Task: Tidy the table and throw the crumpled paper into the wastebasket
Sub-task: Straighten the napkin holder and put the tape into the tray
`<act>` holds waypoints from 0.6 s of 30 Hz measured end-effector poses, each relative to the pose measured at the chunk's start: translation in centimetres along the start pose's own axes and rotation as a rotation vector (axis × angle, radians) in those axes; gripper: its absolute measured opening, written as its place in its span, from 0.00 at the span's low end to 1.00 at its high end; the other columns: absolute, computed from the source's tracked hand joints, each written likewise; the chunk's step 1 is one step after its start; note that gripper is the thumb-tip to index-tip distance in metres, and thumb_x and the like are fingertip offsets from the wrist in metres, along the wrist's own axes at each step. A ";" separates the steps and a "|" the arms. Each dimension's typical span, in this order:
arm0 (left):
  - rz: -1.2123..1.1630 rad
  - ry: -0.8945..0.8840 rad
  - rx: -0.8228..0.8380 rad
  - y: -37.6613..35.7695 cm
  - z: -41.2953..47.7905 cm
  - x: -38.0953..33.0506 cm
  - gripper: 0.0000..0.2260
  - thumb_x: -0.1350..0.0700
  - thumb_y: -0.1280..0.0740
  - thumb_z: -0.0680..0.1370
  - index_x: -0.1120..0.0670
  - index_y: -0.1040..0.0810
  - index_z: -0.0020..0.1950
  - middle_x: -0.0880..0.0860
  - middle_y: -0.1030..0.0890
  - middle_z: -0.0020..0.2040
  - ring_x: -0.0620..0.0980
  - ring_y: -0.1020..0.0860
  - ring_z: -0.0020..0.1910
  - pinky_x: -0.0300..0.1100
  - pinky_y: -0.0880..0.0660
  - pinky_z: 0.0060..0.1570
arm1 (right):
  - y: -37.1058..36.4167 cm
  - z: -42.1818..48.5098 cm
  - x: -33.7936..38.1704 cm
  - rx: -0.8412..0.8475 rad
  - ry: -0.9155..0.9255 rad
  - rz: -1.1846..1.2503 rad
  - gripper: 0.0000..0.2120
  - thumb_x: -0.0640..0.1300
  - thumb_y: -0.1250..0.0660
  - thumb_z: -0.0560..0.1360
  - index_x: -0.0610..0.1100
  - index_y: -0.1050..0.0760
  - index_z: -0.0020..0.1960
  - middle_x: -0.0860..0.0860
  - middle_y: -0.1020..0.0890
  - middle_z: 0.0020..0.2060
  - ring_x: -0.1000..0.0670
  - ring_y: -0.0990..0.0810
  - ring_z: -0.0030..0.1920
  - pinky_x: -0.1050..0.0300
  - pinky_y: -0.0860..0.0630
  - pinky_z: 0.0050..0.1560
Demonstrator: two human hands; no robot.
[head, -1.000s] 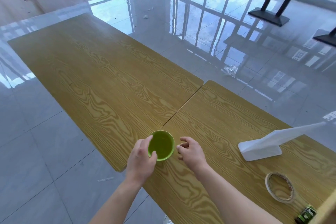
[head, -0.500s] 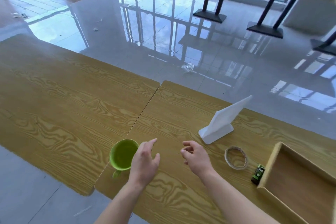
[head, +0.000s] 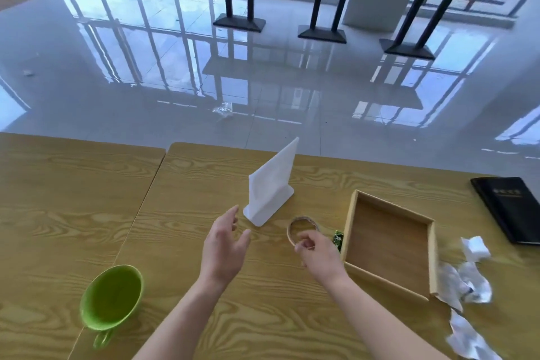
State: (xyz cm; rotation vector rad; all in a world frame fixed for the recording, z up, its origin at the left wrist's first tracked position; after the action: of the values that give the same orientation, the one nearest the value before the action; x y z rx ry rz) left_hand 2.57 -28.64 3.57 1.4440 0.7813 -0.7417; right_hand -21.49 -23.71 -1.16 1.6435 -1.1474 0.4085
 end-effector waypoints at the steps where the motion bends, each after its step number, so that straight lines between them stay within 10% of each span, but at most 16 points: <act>1: -0.012 0.005 -0.010 -0.4 0.6 -0.6 0.29 0.57 0.27 0.75 0.55 0.32 0.74 0.54 0.23 0.64 0.49 0.24 0.59 0.52 0.24 0.59 | 1.2 0.2 -0.5 -0.024 0.007 -0.027 0.13 0.44 0.34 0.76 0.49 0.22 0.60 0.53 0.17 0.46 0.50 0.19 0.47 0.51 0.22 0.55; 6: -0.113 0.088 0.002 -2.3 3.6 -2.8 0.33 0.51 0.28 0.75 0.49 0.38 0.77 0.50 0.28 0.70 0.48 0.31 0.70 0.53 0.30 0.67 | 7.8 0.5 -3.8 -0.205 0.028 -0.235 0.13 0.44 0.34 0.76 0.49 0.22 0.61 0.52 0.19 0.49 0.51 0.21 0.50 0.56 0.26 0.50; 14: -0.189 0.165 -0.083 -2.9 5.1 -2.8 0.04 0.53 0.31 0.77 0.45 0.20 0.51 0.48 0.17 0.44 0.50 0.19 0.46 0.47 0.23 0.44 | 9.7 2.8 -9.9 -0.153 -0.076 -0.306 0.20 0.51 0.34 0.77 0.46 0.26 0.67 0.50 0.19 0.55 0.49 0.21 0.54 0.55 0.25 0.51; 18: -0.076 0.108 -0.119 -2.7 4.6 -3.5 0.07 0.52 0.31 0.77 0.42 0.24 0.40 0.55 0.21 0.36 0.50 0.25 0.33 0.44 0.28 0.35 | 8.8 3.6 -10.3 -0.101 -0.086 -0.331 0.21 0.58 0.35 0.77 0.48 0.26 0.65 0.50 0.18 0.55 0.47 0.21 0.53 0.54 0.26 0.46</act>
State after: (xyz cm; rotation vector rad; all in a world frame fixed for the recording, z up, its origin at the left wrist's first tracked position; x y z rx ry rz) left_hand -1.55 -33.39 4.83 1.3611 0.9524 -0.6672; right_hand -34.79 -21.95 -5.32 1.7358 -0.9197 0.0674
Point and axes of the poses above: each hand's wrist, its own z-axis towards the middle knuckle, its own y-axis out of the back of the hand, x = y × z, the point moved 10 cm from there along z, towards the middle knuckle
